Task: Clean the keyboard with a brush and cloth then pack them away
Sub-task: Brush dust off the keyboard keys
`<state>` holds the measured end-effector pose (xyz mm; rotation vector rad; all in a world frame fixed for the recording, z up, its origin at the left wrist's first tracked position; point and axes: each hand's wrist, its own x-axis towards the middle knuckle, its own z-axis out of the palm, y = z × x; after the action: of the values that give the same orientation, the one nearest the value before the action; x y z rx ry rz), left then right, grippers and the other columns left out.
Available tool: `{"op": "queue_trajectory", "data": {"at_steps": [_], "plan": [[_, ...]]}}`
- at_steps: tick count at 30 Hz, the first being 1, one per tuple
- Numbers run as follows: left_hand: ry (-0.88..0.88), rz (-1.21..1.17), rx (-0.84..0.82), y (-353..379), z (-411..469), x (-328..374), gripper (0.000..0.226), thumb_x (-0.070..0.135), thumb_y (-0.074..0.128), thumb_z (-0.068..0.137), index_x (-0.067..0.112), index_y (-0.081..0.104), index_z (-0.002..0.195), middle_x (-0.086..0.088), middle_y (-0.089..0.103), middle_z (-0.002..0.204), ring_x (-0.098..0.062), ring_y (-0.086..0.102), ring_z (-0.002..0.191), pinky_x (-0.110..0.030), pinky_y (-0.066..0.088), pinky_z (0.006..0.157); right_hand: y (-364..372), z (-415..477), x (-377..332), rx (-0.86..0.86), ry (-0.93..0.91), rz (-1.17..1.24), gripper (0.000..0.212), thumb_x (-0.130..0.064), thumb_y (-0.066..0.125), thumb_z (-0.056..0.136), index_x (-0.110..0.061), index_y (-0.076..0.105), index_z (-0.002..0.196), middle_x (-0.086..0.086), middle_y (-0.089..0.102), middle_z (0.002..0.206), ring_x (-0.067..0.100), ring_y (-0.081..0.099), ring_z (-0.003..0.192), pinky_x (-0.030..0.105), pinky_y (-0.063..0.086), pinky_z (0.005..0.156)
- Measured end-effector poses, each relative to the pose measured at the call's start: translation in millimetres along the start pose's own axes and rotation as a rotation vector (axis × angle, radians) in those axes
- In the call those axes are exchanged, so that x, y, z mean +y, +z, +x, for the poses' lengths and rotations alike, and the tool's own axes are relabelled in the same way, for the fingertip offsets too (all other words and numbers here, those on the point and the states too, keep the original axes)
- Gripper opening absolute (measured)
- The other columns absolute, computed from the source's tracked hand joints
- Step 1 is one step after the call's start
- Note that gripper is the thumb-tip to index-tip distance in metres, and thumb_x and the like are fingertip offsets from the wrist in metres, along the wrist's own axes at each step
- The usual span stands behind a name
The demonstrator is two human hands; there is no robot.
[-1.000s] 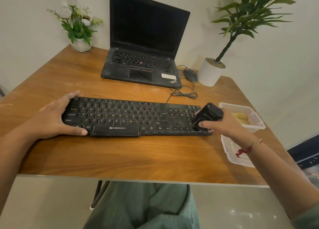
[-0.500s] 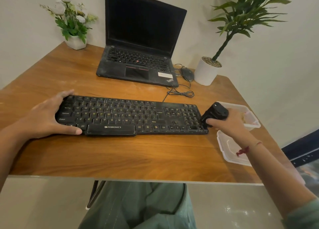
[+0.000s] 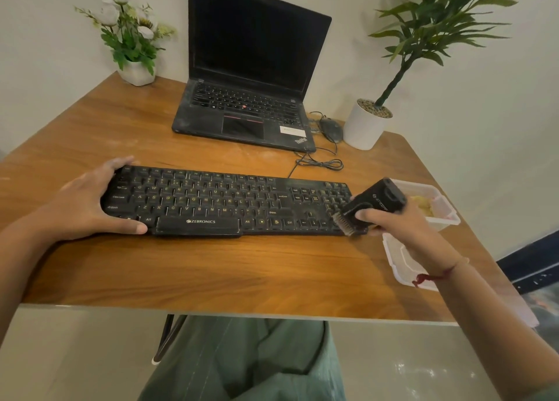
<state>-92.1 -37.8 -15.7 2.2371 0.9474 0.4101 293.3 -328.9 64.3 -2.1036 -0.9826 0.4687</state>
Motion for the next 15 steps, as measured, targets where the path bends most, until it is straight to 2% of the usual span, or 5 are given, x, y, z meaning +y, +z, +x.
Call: {"op": "queue_trajectory", "data": {"at_steps": [3, 7, 8, 12, 15], "plan": [[-0.005, -0.010, 0.000, 1, 0, -1, 0.111, 0.090, 0.067, 0.022, 0.074, 0.017, 0.120, -0.003, 0.043, 0.143, -0.028, 0.043, 0.128, -0.053, 0.035, 0.105, -5, 7, 5, 0.183, -0.049, -0.212, 0.020, -0.018, 0.076, 0.072, -0.003, 0.064, 0.075, 0.008, 0.065, 0.066, 0.023, 0.060, 0.065, 0.037, 0.049, 0.058], [-0.002, 0.012, 0.015, 2, -2, 1, 0.110, 0.090, 0.065, 0.022, 0.071, 0.019, 0.120, -0.003, 0.042, 0.144, -0.028, 0.042, 0.129, -0.050, 0.034, 0.105, 5, 3, 0, -0.017, 0.057, -0.018, 0.023, -0.013, 0.077, 0.073, -0.006, 0.067, 0.092, 0.016, 0.072, 0.086, 0.029, 0.070, 0.081, 0.042, 0.058, 0.071], [-0.001, 0.013, 0.012, 1, -2, 2, 0.110, 0.089, 0.066, 0.023, 0.070, 0.019, 0.120, -0.003, 0.042, 0.144, -0.028, 0.042, 0.129, -0.050, 0.034, 0.104, 6, 4, -2, -0.017, 0.048, -0.055, 0.023, -0.014, 0.077, 0.073, -0.006, 0.066, 0.092, 0.015, 0.072, 0.085, 0.028, 0.070, 0.079, 0.041, 0.057, 0.070], [-0.001, 0.004, 0.013, 0, -1, 3, 0.110, 0.089, 0.066, 0.023, 0.070, 0.020, 0.120, -0.004, 0.043, 0.143, -0.028, 0.043, 0.128, -0.051, 0.034, 0.104, -2, 11, -5, 0.198, -0.029, -0.331, 0.019, -0.018, 0.074, 0.072, -0.006, 0.059, 0.070, 0.005, 0.061, 0.063, 0.018, 0.056, 0.060, 0.028, 0.044, 0.054], [0.001, 0.005, 0.011, 1, -3, 2, 0.110, 0.090, 0.065, 0.023, 0.071, 0.019, 0.121, -0.004, 0.043, 0.143, -0.028, 0.043, 0.127, -0.051, 0.035, 0.103, 2, 6, -6, 0.022, 0.040, -0.144, 0.016, -0.015, 0.076, 0.074, -0.010, 0.065, 0.083, 0.009, 0.070, 0.079, 0.016, 0.067, 0.067, 0.030, 0.056, 0.061]]}}
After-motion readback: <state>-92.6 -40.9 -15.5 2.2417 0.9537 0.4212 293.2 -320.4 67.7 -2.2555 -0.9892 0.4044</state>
